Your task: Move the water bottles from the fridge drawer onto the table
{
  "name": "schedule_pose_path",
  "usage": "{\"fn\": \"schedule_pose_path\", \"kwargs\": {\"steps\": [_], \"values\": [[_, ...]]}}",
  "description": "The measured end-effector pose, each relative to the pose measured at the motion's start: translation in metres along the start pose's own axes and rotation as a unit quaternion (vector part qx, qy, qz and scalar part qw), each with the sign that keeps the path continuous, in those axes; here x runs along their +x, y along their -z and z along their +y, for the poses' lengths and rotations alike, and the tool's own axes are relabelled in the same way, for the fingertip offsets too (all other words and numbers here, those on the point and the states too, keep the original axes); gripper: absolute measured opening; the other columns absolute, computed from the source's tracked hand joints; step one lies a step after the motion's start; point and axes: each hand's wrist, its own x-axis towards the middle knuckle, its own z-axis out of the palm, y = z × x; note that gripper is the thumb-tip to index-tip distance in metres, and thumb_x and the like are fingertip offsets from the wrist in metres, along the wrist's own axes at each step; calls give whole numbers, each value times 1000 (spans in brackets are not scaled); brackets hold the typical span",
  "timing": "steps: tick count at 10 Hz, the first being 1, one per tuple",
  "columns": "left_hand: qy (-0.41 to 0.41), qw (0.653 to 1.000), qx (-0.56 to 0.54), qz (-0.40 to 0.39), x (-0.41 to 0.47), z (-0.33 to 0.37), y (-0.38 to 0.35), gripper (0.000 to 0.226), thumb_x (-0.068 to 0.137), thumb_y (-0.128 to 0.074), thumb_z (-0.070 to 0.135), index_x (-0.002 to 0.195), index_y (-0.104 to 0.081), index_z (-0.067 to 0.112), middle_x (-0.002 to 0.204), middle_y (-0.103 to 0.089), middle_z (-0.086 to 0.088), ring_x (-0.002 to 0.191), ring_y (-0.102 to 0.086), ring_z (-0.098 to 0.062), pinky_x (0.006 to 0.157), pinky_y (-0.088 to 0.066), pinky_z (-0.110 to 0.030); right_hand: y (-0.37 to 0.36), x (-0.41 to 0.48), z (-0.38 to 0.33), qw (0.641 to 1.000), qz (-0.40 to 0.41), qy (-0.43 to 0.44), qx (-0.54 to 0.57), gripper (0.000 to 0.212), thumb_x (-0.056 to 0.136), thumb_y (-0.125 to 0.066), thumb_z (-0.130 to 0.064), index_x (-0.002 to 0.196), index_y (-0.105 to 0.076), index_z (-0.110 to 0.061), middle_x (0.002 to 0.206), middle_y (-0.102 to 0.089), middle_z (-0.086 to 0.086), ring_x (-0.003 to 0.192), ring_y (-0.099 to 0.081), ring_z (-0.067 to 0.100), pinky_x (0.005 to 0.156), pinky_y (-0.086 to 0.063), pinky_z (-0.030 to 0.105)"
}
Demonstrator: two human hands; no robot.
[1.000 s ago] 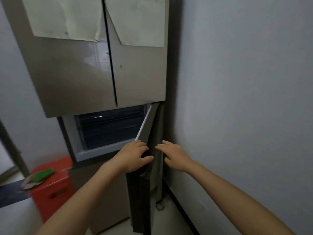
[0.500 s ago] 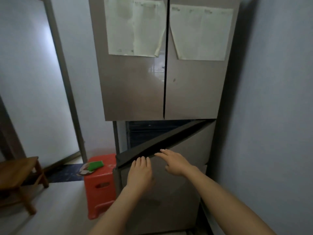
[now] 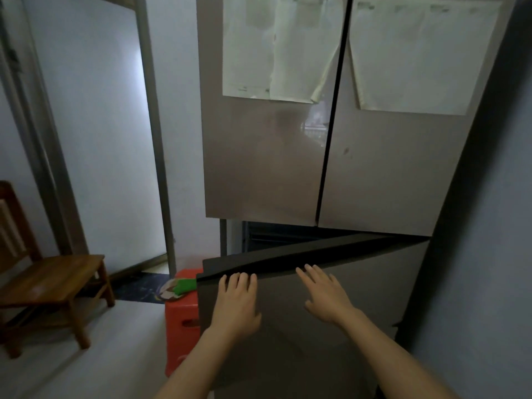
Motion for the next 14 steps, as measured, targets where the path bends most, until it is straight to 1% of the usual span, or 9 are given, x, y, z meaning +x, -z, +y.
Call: {"fn": "schedule_pose_path", "kwargs": {"steps": [2, 4, 5, 7, 9, 10, 12, 13, 14], "values": [[-30, 999, -15, 13, 49, -35, -9, 73, 88, -49, 38, 146, -10, 18, 150, -18, -6, 141, -11, -26, 116, 1, -44, 0, 45, -9, 1000, 6, -15, -12, 72, 91, -46, -26, 148, -1, -23, 156, -1, 4, 144, 0, 22, 115, -6, 42], [-63, 998, -8, 19, 103, -72, -23, 76, 89, -50, 36, 147, -2, 22, 153, -15, -5, 142, -7, -24, 113, 9, -42, 2, 92, -17, 998, 6, -37, -43, 72, 91, -46, -30, 148, -1, -22, 155, -5, 5, 142, -5, 25, 114, -10, 41], [-56, 998, 3, 23, 120, -77, -29, 76, 91, -48, 33, 146, 2, 19, 155, -9, -8, 144, -2, -24, 111, 13, -43, 4, 105, -17, 998, 4, -42, -50, 72, 92, -45, -30, 148, 0, -22, 155, -6, 5, 141, -7, 26, 113, -12, 42], [-11, 1000, 6, 4, 147, -73, -38, 77, 92, -44, 35, 146, 7, 15, 156, 1, -11, 143, 9, -31, 114, 8, -48, 3, 130, -14, 997, -1, -44, -57, 73, 92, -45, -29, 148, 2, -22, 155, -5, 7, 141, -7, 28, 113, -14, 43], [34, 999, 3, -31, 165, -73, -44, 86, 90, -46, 43, 144, 16, 19, 155, 15, -8, 139, 19, -38, 112, 6, -55, 0, 146, -12, 998, -7, -38, -56, 81, 88, -49, -34, 147, 5, -19, 156, 0, 8, 142, -2, 29, 114, -10, 43], [32, 999, 0, -38, 178, -77, -49, 90, 88, -48, 46, 143, 18, 20, 154, 18, -7, 138, 21, -37, 113, 4, -56, 0, 153, -7, 998, -14, -32, -53, 84, 87, -49, -37, 147, 6, -18, 156, 3, 9, 143, 1, 29, 115, -7, 42], [20, 999, -24, -38, 185, -81, -57, 95, 86, -52, 46, 142, 21, 21, 154, 21, -6, 130, 33, -33, 114, 3, -52, -1, 154, 0, 998, -1, -12, -60, 85, 87, -50, -36, 147, 7, -17, 156, 5, 10, 143, 2, 28, 115, -4, 40], [24, 998, -39, -39, 185, -81, -56, 95, 85, -52, 46, 143, 19, 21, 154, 19, -7, 137, 26, -35, 115, -1, -51, 3, 150, 5, 1000, -14, -1, -1, 81, 87, -49, -37, 148, 3, -19, 156, 7, 9, 143, 4, 24, 115, -4, 36], [20, 998, -37, -46, 185, -79, -54, 94, 85, -53, 45, 144, 17, 21, 155, 18, -7, 137, 25, -35, 115, -5, -51, 21, 136, 11, 992, -5, 24, 125, 67, 88, -53, -34, 145, -20, -23, 155, -10, 3, 142, -9, 13, 113, -13, 28]]}}
